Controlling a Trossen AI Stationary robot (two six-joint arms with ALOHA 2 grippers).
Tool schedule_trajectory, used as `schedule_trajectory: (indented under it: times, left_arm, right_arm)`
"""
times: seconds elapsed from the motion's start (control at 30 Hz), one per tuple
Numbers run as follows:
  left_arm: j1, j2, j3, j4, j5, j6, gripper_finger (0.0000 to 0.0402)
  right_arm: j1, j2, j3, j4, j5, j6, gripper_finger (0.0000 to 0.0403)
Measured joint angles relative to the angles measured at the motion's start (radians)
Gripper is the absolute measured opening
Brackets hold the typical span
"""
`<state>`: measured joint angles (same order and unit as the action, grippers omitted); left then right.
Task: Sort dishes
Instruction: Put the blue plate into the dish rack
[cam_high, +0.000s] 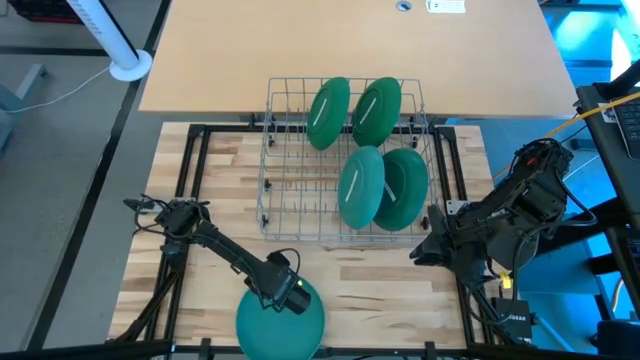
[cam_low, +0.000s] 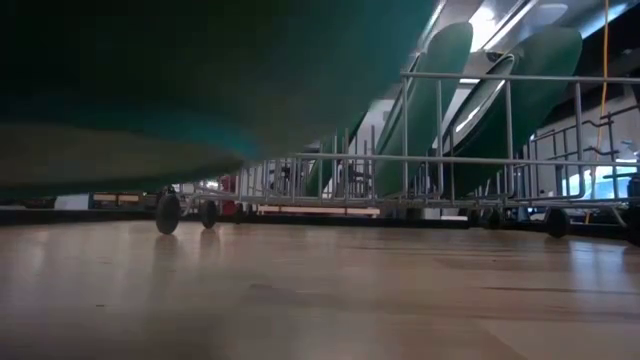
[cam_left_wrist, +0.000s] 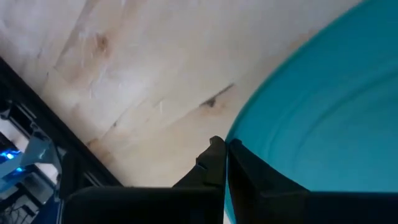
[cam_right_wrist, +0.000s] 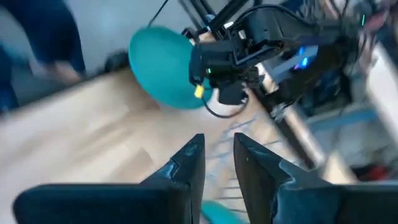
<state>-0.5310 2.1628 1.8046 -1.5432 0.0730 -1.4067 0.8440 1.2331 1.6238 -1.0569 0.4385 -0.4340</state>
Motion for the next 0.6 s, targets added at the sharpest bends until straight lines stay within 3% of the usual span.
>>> schedule_trajectory:
  times: [0.27, 0.6]
  left_arm:
    - [0.038, 0.0, 0.0, 0.003, -0.012, 0.08, 0.0]
    - [0.077, 0.0, 0.0, 0.009, -0.012, 0.185, 0.0]
  right_arm:
    - [0.001, 0.074, 0.0, 0.015, -0.029, 0.469, 0.0089]
    - [0.001, 0.31, 0.0, 0.011, -0.113, 0.616, 0.0089]
